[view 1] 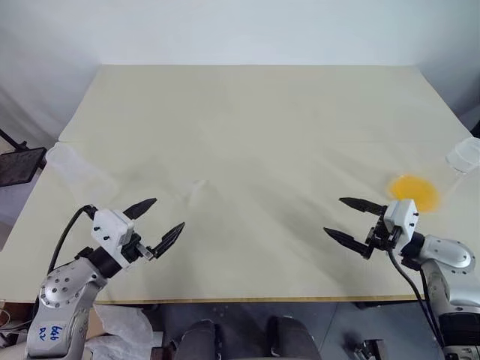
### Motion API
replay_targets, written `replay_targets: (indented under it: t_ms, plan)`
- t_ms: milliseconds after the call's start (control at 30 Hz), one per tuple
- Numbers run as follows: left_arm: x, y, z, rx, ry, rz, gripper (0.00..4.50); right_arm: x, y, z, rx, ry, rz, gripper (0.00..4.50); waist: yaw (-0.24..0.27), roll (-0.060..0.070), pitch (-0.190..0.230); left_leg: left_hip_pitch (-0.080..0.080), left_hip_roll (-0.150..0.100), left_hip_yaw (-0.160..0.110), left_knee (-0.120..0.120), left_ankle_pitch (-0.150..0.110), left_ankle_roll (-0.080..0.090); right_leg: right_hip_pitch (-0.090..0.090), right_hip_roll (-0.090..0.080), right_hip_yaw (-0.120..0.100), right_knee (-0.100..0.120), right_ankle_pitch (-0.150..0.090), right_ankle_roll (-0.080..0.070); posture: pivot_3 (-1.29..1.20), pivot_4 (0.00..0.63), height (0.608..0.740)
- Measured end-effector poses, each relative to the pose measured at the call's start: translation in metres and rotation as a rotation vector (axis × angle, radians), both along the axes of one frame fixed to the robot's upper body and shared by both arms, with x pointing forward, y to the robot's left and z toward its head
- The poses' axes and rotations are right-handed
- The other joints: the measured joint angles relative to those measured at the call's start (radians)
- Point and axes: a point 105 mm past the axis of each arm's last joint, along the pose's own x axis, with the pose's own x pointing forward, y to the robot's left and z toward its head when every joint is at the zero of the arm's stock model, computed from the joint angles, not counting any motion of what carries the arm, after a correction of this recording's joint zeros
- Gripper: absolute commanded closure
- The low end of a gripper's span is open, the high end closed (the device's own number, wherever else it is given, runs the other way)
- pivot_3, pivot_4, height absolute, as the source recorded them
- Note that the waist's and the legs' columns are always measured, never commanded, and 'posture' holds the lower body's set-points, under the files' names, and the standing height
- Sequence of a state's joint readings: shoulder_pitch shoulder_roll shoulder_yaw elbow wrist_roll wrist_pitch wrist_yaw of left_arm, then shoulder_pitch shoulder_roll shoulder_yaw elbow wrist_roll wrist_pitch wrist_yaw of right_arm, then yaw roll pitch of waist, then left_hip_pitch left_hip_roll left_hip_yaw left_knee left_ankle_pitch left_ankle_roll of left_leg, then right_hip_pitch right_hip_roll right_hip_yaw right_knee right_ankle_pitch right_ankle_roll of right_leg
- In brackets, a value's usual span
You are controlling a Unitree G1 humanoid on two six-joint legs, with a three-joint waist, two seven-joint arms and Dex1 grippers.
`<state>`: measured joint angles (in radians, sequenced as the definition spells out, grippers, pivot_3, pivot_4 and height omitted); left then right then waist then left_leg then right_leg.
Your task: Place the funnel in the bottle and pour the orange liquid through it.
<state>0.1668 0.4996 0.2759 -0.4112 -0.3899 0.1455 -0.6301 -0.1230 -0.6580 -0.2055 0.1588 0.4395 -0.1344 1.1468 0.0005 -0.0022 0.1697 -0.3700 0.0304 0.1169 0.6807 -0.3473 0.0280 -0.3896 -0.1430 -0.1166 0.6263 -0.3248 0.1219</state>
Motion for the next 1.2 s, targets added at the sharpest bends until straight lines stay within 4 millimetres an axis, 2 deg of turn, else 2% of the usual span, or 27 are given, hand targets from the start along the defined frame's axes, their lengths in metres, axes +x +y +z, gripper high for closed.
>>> replay_targets:
  t_ms: [133,267,400,500,567,667,767,833,900,1000,1200]
  plan:
    - [0.001,-0.003,-0.003,0.022,-0.002,-0.010,0.04,-0.001,-0.001,-0.001,-0.005,-0.001,0.005,0.00,-0.001,0.000,0.000,0.000,0.000,0.000,0.000,0.000,0.000,0.000,0.000,0.000,0.000,0.000,0.000,0.00,0.150,0.740]
    - [0.002,0.003,-0.005,-0.014,0.007,0.036,0.04,0.000,-0.001,-0.001,-0.008,0.005,0.019,0.00,-0.001,0.000,0.000,0.000,0.000,0.000,0.000,0.000,0.000,0.000,0.000,0.000,0.000,0.000,0.000,0.00,0.150,0.740]
    - [-0.011,0.039,-0.007,-0.119,-0.001,0.228,0.04,0.006,0.015,0.006,0.048,-0.011,0.065,0.00,-0.011,0.000,0.000,0.001,0.003,0.000,0.000,0.000,-0.001,0.000,0.000,0.000,0.000,0.000,0.000,0.00,0.150,0.740]
    - [-0.030,0.067,-0.015,-0.173,0.000,0.378,0.04,0.010,0.044,0.011,0.111,-0.011,0.147,0.00,-0.017,0.000,0.000,0.000,0.002,0.000,0.000,-0.001,-0.001,-0.001,0.000,0.000,0.000,0.000,0.000,0.00,0.150,0.740]
    - [-0.045,0.086,-0.019,-0.210,-0.006,0.489,0.04,0.012,0.063,0.018,0.149,-0.017,0.204,0.00,-0.016,0.000,0.000,0.000,0.002,0.000,0.000,-0.001,0.000,-0.001,-0.001,0.000,0.000,0.000,0.000,0.00,0.150,0.740]
    - [-0.078,0.117,-0.027,-0.253,-0.010,0.686,0.04,0.011,0.092,0.036,0.194,-0.048,0.299,0.00,-0.013,-0.001,0.001,0.000,0.001,-0.001,0.001,-0.003,0.001,0.000,-0.006,0.000,-0.002,0.000,0.000,0.00,0.150,0.740]
    - [-0.101,0.134,-0.030,-0.281,-0.023,0.812,0.04,0.012,0.105,0.050,0.214,-0.071,0.339,0.00,0.001,-0.002,0.001,0.000,0.001,-0.002,0.002,-0.005,0.002,0.000,-0.006,0.000,-0.003,0.000,0.000,0.00,0.150,0.740]
    - [-0.108,0.138,-0.031,-0.290,-0.029,0.839,0.04,0.012,0.110,0.053,0.212,-0.067,0.360,0.00,0.006,-0.003,0.001,0.000,0.000,-0.002,0.002,-0.006,0.002,0.000,-0.007,0.001,-0.004,0.000,0.000,0.00,0.150,0.740]
    - [-0.108,0.138,-0.030,-0.296,-0.032,0.836,0.04,0.013,0.112,0.053,0.209,-0.061,0.366,0.00,0.008,-0.003,0.001,0.000,0.000,-0.002,0.002,-0.006,0.003,0.000,-0.007,0.001,-0.004,0.000,0.000,0.00,0.150,0.740]
    - [-0.096,0.138,-0.018,-0.316,-0.069,0.799,0.04,0.017,0.104,0.045,0.176,-0.033,0.340,0.00,0.008,-0.003,0.001,0.000,0.000,-0.001,0.002,-0.006,0.003,0.000,-0.006,0.000,-0.004,0.000,0.000,0.00,0.150,0.740]
    - [-0.056,0.147,0.029,-0.290,-0.176,0.737,0.04,0.022,0.093,0.033,0.151,-0.004,0.291,0.00,-0.003,-0.003,0.001,0.000,0.000,-0.001,0.002,-0.006,0.001,0.000,-0.004,-0.002,0.001,0.000,0.000,0.00,0.150,0.740]
